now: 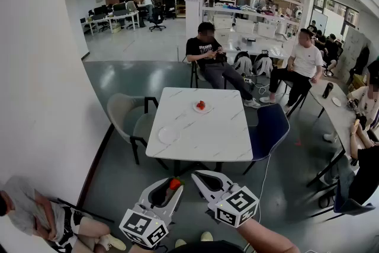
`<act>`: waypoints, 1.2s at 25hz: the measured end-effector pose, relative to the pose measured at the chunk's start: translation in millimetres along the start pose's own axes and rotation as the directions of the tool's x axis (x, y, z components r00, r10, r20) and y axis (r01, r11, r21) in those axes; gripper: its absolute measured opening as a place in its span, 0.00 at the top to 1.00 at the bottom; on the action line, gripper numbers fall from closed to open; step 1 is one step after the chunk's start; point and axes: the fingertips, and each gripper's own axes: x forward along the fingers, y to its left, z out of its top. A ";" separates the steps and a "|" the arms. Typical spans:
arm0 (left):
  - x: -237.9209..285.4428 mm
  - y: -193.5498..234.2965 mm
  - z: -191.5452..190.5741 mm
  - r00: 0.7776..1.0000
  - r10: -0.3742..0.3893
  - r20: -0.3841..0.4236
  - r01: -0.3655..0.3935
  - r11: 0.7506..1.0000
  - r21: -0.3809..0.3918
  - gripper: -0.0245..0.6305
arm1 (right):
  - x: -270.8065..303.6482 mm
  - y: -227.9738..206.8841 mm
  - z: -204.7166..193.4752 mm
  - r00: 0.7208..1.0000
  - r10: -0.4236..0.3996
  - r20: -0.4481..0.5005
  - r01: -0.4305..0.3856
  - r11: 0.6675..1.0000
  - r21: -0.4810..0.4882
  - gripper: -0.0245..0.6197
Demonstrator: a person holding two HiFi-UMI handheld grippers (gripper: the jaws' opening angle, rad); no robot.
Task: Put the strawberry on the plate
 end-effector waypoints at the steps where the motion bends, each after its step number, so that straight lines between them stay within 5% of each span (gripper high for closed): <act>1: 0.9 0.1 0.8 1.000 0.000 0.002 0.000 1.000 -0.002 0.74 | -0.1 -0.6 0.1 1.000 0.000 -0.001 0.000 1.000 0.001 0.96; 30: 21.4 -7.6 2.7 0.998 0.061 0.012 -0.061 0.998 0.022 0.74 | -25.5 -23.7 5.8 0.996 0.072 0.056 -0.075 0.996 0.057 0.96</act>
